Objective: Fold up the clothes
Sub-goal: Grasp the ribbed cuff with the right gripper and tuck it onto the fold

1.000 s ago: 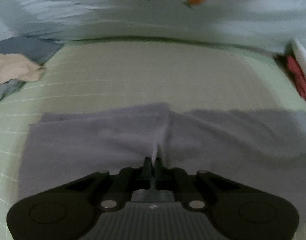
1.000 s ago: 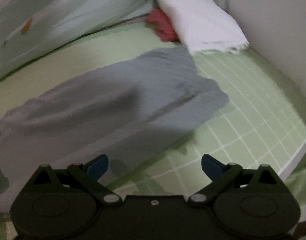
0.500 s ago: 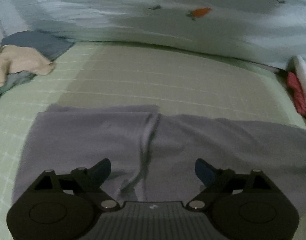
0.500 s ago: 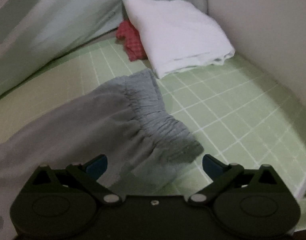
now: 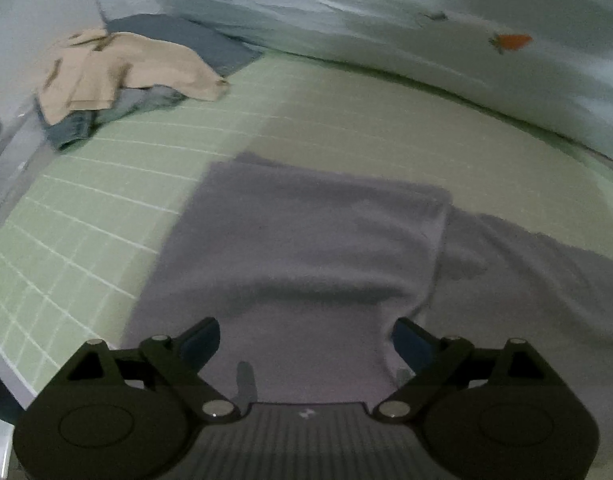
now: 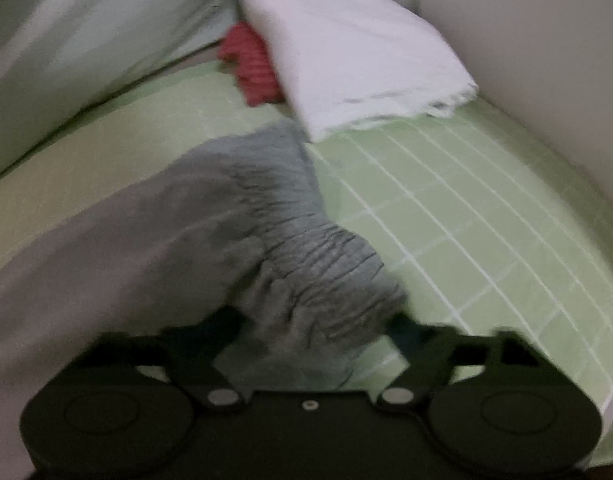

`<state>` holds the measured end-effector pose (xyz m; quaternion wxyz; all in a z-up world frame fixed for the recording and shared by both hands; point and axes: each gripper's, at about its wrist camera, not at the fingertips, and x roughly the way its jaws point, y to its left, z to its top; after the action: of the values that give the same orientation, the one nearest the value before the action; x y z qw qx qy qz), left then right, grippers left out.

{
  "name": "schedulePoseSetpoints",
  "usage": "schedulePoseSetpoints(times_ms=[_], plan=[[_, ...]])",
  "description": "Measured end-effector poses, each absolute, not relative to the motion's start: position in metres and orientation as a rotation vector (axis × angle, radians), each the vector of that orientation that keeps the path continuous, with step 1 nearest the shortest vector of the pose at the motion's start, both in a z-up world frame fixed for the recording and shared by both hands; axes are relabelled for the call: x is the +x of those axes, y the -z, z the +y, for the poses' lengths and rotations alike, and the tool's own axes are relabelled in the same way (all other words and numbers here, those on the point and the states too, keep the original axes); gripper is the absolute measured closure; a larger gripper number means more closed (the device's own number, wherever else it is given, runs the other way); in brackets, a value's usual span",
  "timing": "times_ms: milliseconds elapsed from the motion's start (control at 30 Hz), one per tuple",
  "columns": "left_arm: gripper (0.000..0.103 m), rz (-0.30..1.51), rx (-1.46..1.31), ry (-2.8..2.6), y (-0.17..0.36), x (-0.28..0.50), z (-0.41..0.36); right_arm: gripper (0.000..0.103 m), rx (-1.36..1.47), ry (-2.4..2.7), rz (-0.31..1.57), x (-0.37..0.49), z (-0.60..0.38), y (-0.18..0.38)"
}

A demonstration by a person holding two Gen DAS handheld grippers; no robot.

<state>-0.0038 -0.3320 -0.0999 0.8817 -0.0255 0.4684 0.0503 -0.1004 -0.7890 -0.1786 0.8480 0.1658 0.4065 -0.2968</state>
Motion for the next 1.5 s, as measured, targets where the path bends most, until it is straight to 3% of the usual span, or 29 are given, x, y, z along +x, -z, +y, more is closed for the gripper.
schedulePoseSetpoints(times_ms=[133,267,500,800,867,1033,1167,1500], plan=[[0.010,0.952,-0.078,-0.102,0.095,0.002,-0.312,0.075,0.291,0.591,0.855,-0.091,-0.778,0.169],[0.009,0.933,-0.068,-0.053,0.089,0.007,-0.293,0.083,0.157,0.582,0.793,-0.082,-0.745,0.139],[0.009,0.921,-0.051,0.070,0.088,0.019,-0.258,0.085,0.007,0.442,0.661,-0.071,-0.633,0.092],[0.009,0.893,-0.009,0.143,0.080,0.026,-0.214,0.080,0.036,0.311,0.903,-0.058,-0.505,0.159],[0.008,0.893,0.007,0.147,0.080,0.028,-0.208,0.077,0.039,0.318,0.906,-0.058,-0.504,0.155],[0.008,0.880,-0.008,0.150,0.076,0.030,-0.202,0.028,0.239,0.366,0.793,-0.068,-0.521,0.125],[0.006,0.856,-0.020,0.145,0.072,0.030,-0.204,0.019,0.303,0.432,0.725,-0.064,-0.540,0.114],[0.006,0.840,-0.013,0.133,0.066,0.023,-0.225,0.009,0.438,0.483,0.833,-0.024,-0.575,0.149]])
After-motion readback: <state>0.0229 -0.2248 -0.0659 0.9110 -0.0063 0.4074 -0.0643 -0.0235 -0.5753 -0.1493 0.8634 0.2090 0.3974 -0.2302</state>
